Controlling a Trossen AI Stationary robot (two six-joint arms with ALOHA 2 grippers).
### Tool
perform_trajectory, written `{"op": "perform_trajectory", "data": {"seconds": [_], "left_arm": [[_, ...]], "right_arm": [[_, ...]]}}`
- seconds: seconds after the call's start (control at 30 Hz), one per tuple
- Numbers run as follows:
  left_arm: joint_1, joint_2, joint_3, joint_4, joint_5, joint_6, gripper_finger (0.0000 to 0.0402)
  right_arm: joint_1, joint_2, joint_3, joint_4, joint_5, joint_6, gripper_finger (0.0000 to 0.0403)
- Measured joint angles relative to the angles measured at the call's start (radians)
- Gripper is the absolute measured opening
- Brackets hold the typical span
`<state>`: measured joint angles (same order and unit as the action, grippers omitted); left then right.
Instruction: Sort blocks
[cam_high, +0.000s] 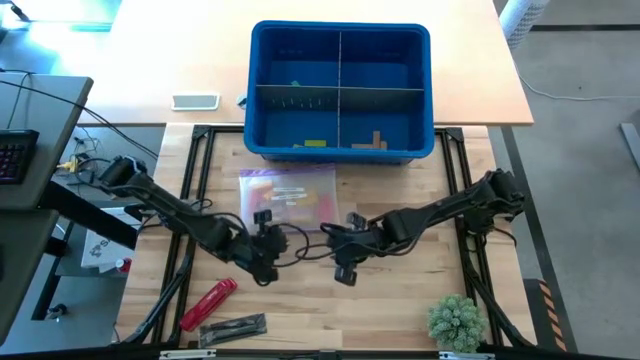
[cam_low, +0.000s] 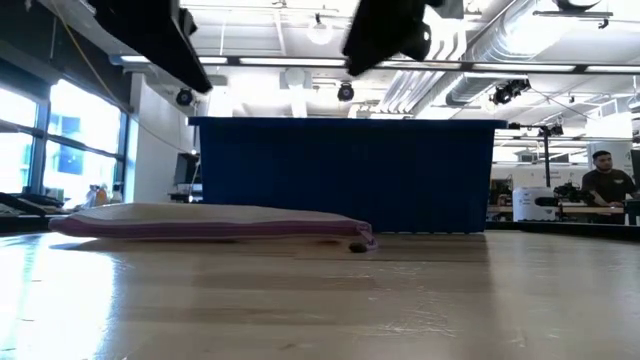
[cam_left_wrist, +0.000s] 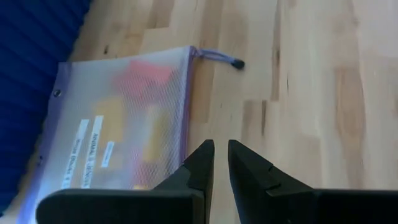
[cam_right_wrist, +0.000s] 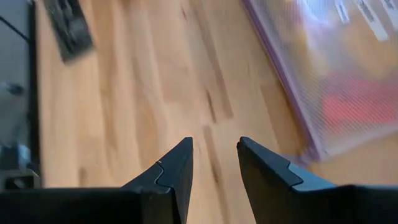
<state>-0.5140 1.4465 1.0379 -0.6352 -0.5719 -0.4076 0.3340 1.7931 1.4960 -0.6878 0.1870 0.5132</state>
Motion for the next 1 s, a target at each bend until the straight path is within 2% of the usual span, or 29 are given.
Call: {"op": "perform_trajectory", "data": {"seconds": [0.17,0.33,0.47,0.67,0.83,1.0], "left_arm": [[0.0,0.073,-0.056,0.184,-0.021,-0.061,0.0028],[0.001,0.204,-0.06,0.321,-0.015,-0.062,0.0036],[0.0,0.306,-0.06,0.398,0.007,-0.088,0.0061],[-0.008,0.342,-0.034,0.423,0.231,-0.217,0.01],[-0.031,0.342,-0.033,0.475,0.189,-0.254,0.0106],[-0.024,0.342,-0.033,0.518,0.155,-0.233,0.0106]], "right_arm": [[-0.019,0.0,0.0,-0.112,0.02,-0.025,0.0114],[-0.056,0.0,-0.037,-0.087,0.066,-0.098,0.0114],[-0.094,0.0,-0.127,0.052,0.053,-0.173,0.0114],[-0.174,0.0,-0.325,0.321,0.049,-0.189,0.0114],[-0.239,0.0,-0.51,0.649,0.049,-0.264,0.0114],[-0.27,0.001,-0.618,0.722,0.034,-0.287,0.0114]]}}
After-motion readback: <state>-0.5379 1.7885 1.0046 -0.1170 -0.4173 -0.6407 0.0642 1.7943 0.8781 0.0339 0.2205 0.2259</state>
